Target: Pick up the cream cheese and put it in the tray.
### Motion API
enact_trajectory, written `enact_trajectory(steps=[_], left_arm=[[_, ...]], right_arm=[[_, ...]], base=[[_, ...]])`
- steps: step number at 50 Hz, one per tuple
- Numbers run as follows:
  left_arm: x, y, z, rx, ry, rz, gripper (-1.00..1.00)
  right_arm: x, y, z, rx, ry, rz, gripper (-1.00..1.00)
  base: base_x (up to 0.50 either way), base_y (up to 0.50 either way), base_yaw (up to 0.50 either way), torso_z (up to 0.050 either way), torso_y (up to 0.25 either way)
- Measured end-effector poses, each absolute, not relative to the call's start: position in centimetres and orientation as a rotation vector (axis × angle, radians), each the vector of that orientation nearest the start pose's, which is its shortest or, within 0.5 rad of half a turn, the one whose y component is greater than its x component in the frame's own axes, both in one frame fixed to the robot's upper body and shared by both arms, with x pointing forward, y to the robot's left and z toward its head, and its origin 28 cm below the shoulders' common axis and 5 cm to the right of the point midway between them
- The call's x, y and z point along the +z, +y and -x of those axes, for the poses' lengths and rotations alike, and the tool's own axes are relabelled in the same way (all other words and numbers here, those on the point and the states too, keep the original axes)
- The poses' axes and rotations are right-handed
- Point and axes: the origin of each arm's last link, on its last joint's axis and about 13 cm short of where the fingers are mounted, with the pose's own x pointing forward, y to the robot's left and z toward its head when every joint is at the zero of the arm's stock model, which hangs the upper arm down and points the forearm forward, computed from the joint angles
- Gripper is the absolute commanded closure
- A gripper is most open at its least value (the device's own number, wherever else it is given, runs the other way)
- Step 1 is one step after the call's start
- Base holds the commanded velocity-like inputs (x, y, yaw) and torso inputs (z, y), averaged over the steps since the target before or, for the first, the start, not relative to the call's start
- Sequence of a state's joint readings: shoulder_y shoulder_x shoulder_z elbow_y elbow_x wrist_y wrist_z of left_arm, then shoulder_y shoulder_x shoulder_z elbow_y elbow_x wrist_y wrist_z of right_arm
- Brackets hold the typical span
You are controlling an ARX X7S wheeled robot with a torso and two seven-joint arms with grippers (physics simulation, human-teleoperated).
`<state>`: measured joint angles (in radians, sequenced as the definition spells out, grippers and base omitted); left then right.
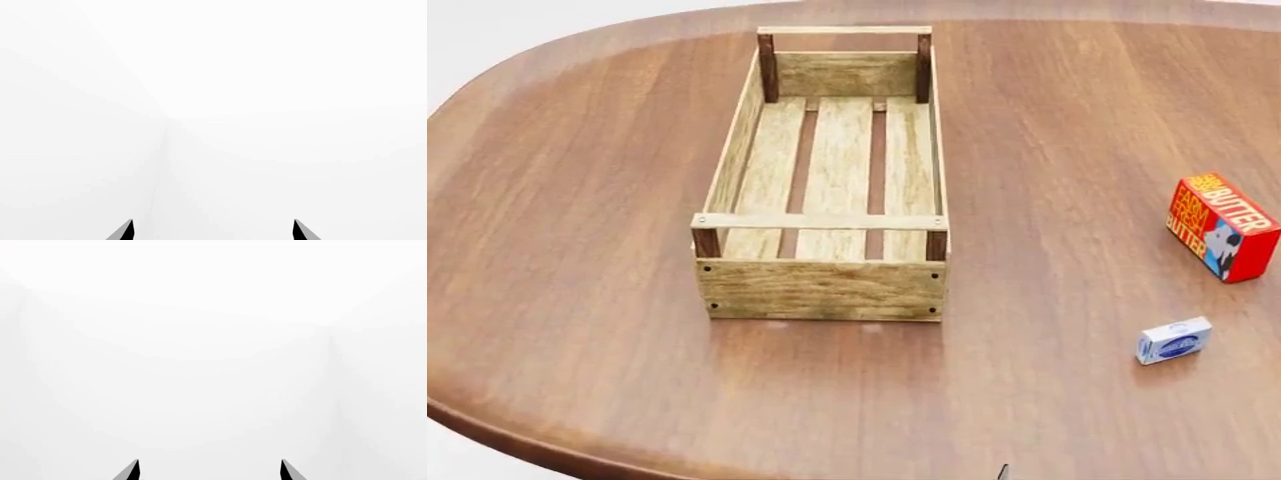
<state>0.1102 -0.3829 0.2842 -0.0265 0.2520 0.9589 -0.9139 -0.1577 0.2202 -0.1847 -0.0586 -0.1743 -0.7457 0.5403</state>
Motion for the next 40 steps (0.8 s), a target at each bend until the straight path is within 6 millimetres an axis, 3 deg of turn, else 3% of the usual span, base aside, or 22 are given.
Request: enact_trajectory(steps=[40], left_arm=[[4.07,22.24,-16.43,0.275,-0.860,-0.030,-1.00]], right_arm=[[4.01,-9.66,-16.61,-0.143,-0.675,0.109,-1.00]], base=[[0.15,0.00,0.00,0.000,0.000]])
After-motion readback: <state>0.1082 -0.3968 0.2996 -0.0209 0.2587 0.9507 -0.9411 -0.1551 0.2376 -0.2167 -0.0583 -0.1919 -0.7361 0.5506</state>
